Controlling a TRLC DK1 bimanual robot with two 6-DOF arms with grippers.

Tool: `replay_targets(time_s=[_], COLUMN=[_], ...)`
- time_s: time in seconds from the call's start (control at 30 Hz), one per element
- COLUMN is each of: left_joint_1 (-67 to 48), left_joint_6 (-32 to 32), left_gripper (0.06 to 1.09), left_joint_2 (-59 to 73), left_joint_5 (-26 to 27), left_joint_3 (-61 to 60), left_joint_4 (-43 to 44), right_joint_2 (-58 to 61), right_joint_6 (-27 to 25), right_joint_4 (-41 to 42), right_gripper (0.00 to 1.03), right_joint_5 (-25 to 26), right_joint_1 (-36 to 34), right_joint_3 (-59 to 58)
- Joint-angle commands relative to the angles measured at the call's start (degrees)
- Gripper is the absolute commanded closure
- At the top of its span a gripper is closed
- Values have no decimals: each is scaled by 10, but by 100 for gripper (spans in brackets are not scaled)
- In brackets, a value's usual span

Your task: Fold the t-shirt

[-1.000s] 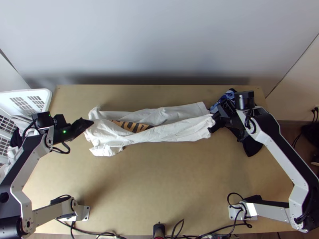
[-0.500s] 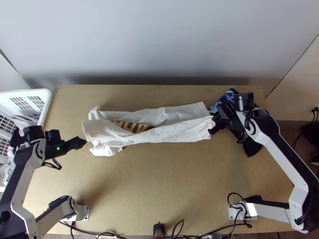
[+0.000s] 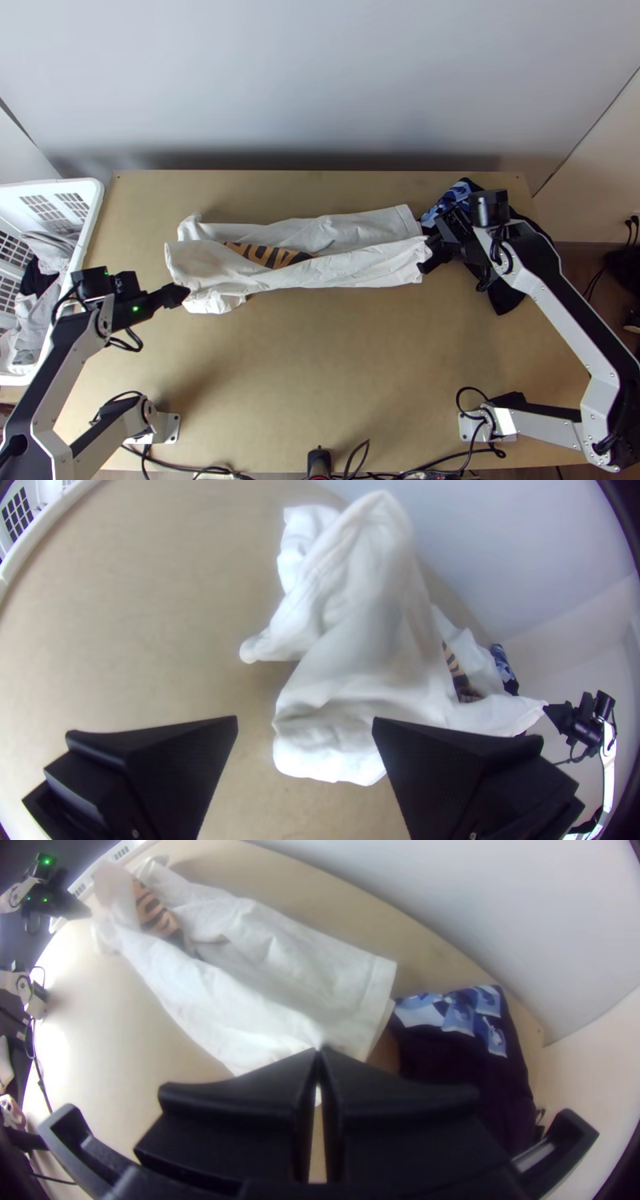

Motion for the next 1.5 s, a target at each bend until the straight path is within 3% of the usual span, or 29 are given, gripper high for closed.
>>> replay_targets(time_s=[0.0, 0.43, 0.47, 0.53, 0.63, 1.0, 1.2, 1.47], left_joint_1=[-40, -43, -41, -37, -21, 18, 10, -17], left_joint_6=[-47, -58, -58, -60, -91, -100, -109, -125], left_gripper=[11, 11, 17, 42, 106, 105, 105, 105], left_joint_2=[17, 67, 68, 68, 68, 40, -26, -104], left_joint_5=[0, 0, 0, 0, -8, -4, 10, 19], left_joint_3=[-29, -27, -27, -29, -46, -45, 35, 123], left_joint_4=[113, 171, 171, 174, 234, 239, 84, 6], right_joint_2=[-1, -2, -2, -2, -1, -12, -16, -16], right_joint_6=[1, 2, 3, 5, 7, 10, 13, 17], right_joint_4=[0, 1, 2, 4, 5, 5, 5, 5], right_gripper=[100, 100, 100, 100, 100, 100, 100, 100], right_joint_5=[0, 0, 0, 0, 0, 0, 0, 0], right_joint_1=[2, 2, 2, 3, 4, 3, 3, 2], right_joint_3=[-10, -37, -38, -39, -39, -42, -38, -32])
